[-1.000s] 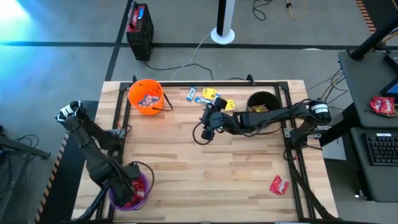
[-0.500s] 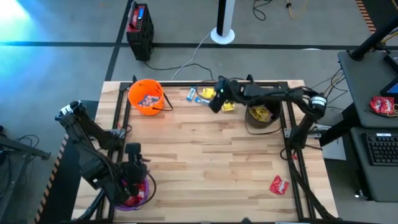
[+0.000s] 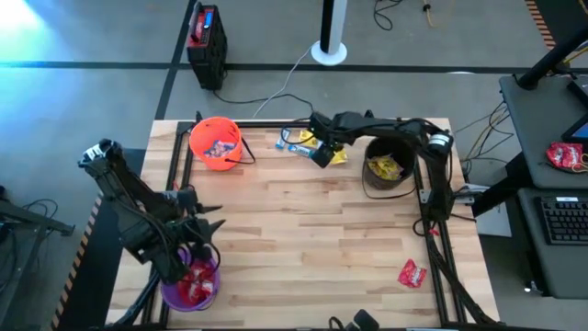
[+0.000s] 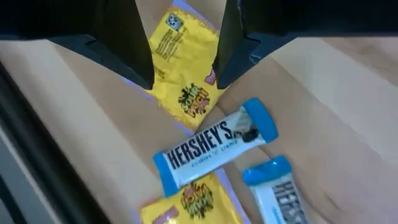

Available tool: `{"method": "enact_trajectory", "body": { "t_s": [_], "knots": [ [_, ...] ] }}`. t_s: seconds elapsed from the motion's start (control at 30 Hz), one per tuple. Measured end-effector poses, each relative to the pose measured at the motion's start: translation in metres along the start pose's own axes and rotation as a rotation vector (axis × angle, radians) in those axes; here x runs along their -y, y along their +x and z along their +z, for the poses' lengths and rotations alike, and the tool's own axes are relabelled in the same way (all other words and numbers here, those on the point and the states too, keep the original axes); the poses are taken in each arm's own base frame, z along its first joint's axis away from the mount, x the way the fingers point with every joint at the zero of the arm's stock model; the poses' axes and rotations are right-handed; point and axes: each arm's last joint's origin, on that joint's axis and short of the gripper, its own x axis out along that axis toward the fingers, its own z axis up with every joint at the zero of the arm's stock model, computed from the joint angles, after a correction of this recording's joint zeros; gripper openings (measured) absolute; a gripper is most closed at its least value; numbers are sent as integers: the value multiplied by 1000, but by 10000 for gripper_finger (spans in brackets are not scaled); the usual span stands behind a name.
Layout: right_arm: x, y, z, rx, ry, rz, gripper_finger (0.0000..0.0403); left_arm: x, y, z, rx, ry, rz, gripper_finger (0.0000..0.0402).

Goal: Sort candy by brand, put in halloween buckets
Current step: Put the yellow candy into the black bucket

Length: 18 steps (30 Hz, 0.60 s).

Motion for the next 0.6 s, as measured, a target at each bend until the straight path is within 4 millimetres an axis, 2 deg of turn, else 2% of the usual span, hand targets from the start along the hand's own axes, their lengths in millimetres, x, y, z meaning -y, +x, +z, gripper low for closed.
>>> {"method": "enact_trajectory", "body": {
  "t_s": [0.2,0.4,0.5,0.6],
  "knots": [
    [-4,20,-2,-59,13,-12,182,-4,5,-10,68,-2,75,162],
    [-8,44,-6,-124,7,-2,197,-6,6,-11,119,17,128,162],
    [-10,50,-6,-144,-15,28,193,-6,6,-11,134,18,140,162],
    [-10,51,-6,-146,-19,32,171,-6,6,-11,137,17,143,162]
  ]
}}
